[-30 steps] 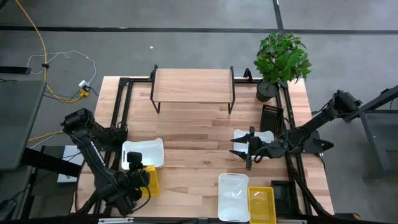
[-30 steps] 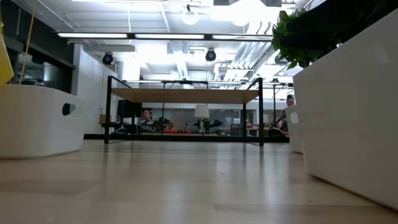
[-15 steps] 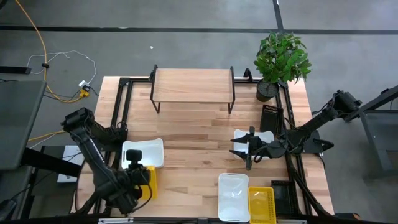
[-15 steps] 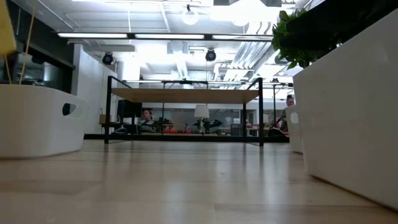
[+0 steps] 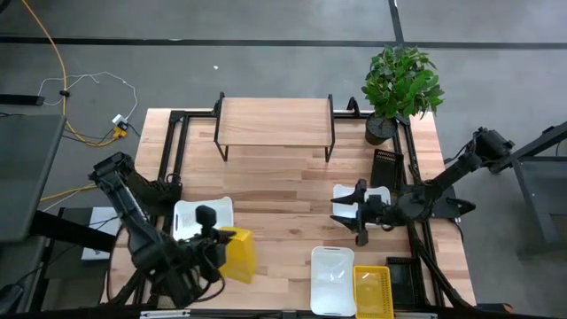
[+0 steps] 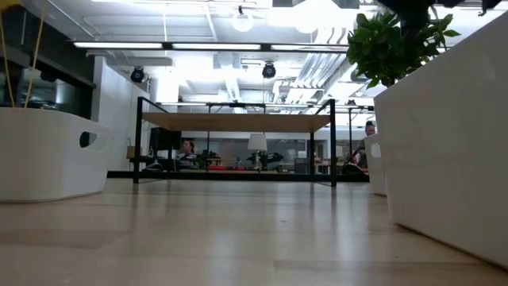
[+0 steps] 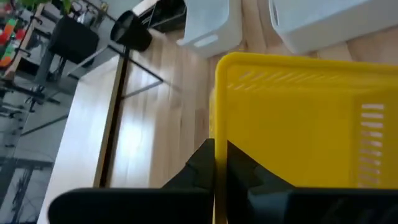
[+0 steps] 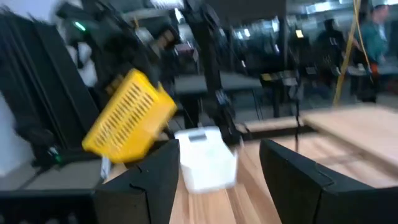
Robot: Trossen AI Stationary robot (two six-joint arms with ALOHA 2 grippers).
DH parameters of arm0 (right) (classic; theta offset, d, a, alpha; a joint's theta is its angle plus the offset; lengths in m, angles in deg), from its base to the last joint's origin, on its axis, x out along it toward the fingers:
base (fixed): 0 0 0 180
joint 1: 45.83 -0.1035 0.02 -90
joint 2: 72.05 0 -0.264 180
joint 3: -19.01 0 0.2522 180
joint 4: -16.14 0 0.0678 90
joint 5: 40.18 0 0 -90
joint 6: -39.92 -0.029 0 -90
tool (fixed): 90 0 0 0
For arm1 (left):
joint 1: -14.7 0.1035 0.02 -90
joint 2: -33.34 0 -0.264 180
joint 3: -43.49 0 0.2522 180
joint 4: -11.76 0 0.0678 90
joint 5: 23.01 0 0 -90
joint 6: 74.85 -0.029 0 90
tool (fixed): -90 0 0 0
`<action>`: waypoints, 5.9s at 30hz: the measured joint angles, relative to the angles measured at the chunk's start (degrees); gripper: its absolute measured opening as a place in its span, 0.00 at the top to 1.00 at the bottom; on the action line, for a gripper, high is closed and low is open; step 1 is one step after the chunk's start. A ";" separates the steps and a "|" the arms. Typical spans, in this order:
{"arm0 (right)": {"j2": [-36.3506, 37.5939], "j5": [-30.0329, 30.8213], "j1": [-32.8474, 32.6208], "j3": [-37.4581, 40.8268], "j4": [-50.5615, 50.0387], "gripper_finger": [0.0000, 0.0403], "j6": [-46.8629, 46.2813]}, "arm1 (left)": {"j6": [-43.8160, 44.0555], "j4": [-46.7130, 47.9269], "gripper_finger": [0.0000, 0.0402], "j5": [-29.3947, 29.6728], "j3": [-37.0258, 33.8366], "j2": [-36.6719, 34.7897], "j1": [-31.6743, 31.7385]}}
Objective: Stack baskets on shelf by color
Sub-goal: Stack the left yellow bin on the stacked yellow bins, then stack the top black bin on the bottom right black bin
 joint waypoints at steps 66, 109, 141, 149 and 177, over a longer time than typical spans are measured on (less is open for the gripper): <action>10.51 22.27 -7.59 -0.04 8.49 0.48 8.95 | -41.49 -115.70 1.00 -48.38 20.56 52.34 29.60; 10.49 22.50 -7.60 -0.04 7.16 0.48 8.37 | -42.50 -100.43 0.59 -49.75 23.06 51.25 29.72; 10.49 21.10 -11.34 -0.04 -3.02 0.48 7.46 | -36.85 -123.56 0.60 -35.38 -61.92 -26.56 19.37; 6.95 10.61 -6.99 -0.04 -9.18 0.48 -0.49 | -38.40 -128.16 0.60 -28.30 -70.22 -38.06 16.23; -4.55 6.04 -1.59 -0.04 3.13 0.48 2.38 | -39.42 -122.38 0.60 -25.04 -70.31 -39.65 12.53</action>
